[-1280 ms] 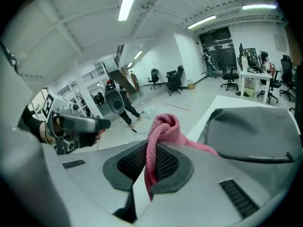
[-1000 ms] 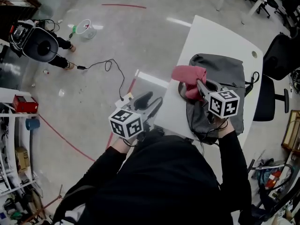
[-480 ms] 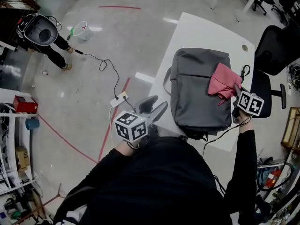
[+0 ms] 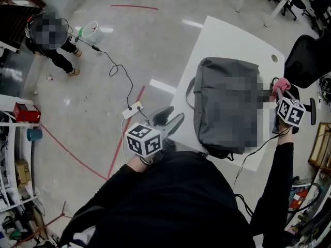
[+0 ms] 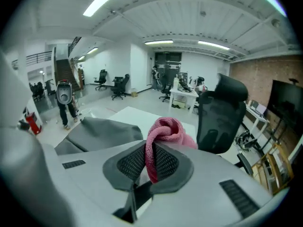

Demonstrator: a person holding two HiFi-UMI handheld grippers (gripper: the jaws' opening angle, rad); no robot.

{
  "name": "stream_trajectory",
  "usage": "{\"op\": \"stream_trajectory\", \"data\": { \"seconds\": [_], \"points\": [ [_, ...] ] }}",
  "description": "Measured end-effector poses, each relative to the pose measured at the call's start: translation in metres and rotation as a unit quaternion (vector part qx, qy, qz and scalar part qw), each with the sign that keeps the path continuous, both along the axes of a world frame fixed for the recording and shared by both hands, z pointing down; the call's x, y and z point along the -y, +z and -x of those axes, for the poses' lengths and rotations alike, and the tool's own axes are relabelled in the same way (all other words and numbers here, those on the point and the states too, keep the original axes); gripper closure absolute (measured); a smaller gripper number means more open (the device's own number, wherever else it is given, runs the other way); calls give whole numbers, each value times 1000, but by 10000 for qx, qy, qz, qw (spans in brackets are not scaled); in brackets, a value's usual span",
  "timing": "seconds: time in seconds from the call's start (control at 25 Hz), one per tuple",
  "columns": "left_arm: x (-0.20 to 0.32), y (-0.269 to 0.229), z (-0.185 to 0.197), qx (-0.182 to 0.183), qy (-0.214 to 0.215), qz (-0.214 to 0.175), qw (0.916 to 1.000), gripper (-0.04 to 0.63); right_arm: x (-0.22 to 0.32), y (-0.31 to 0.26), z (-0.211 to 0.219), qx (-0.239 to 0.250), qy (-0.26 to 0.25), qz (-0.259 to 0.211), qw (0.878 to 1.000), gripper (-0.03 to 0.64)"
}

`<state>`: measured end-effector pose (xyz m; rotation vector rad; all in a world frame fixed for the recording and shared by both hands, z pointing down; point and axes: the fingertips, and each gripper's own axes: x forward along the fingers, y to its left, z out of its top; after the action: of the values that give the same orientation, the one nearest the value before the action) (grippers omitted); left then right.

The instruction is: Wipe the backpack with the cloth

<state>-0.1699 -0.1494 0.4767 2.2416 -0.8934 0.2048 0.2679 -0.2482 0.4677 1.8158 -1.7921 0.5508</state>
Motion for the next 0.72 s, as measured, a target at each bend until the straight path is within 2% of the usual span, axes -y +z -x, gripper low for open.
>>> {"op": "stream_trajectory", "data": {
  "seconds": [0.12, 0.28, 0.4, 0.52, 0.6, 0.72],
  "points": [
    [13, 5, 20, -27, 17, 61, 10000, 374, 23, 34, 76, -82, -749, 360, 9965, 580],
    [34, 15, 49, -19, 9, 156, 9999, 374, 44, 87, 187, -2, -1464, 846, 9856, 581],
    [47, 22, 72, 29, -53, 208, 9998, 374, 56, 98, 269, 357, -1952, 839, 9765, 580],
    [57, 27, 94, 96, -160, 239, 9995, 374, 65, 99, 332, 571, -2447, 811, 9645, 580],
    [62, 25, 105, 118, -239, 232, 9994, 374, 69, 90, 367, 961, -2795, 746, 9524, 581],
    [69, 19, 113, 135, -350, 179, 9991, 374, 74, 63, 405, 1615, -3342, 447, 9275, 581]
  ]
}}
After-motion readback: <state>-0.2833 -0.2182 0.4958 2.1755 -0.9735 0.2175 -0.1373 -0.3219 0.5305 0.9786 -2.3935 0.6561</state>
